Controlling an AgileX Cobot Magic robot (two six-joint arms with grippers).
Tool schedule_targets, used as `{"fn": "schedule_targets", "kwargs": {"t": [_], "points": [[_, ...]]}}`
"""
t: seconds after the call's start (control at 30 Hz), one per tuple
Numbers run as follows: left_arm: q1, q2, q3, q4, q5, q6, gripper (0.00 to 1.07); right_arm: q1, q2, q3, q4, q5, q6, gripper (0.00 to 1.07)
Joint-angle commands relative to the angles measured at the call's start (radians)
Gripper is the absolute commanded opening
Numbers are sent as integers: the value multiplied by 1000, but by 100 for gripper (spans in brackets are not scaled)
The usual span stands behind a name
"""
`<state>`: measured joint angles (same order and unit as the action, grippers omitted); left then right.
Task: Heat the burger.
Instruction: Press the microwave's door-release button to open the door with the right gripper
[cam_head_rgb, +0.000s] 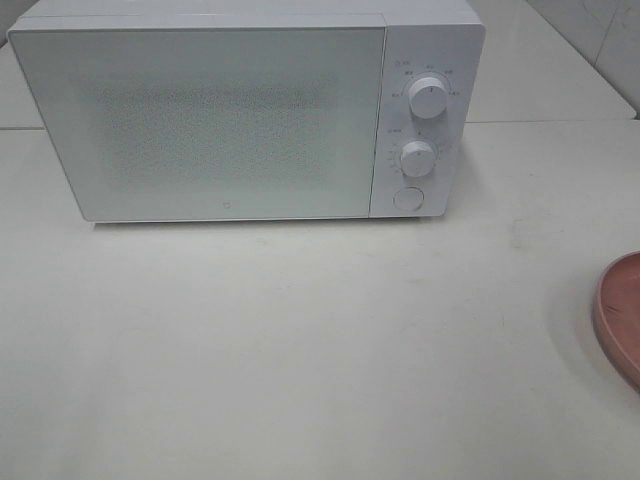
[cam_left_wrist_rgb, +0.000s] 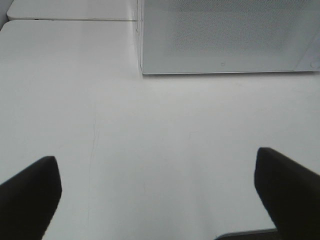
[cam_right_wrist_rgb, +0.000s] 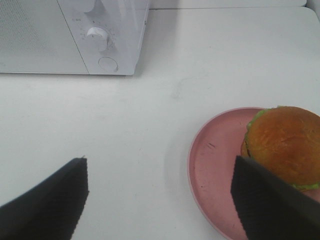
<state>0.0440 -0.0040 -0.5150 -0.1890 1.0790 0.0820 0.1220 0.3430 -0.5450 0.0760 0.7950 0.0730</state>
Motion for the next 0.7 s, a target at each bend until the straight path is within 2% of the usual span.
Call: {"fn": "schedule_targets", "kwargs": {"t": [0.03, 0.7], "points": [[4, -24, 0, -7, -9, -4, 98, -2, 58, -8, -7, -79, -6, 76], [4, -24, 0, -7, -9, -4, 98, -2, 349, -8, -7, -375, -7, 76]]}}
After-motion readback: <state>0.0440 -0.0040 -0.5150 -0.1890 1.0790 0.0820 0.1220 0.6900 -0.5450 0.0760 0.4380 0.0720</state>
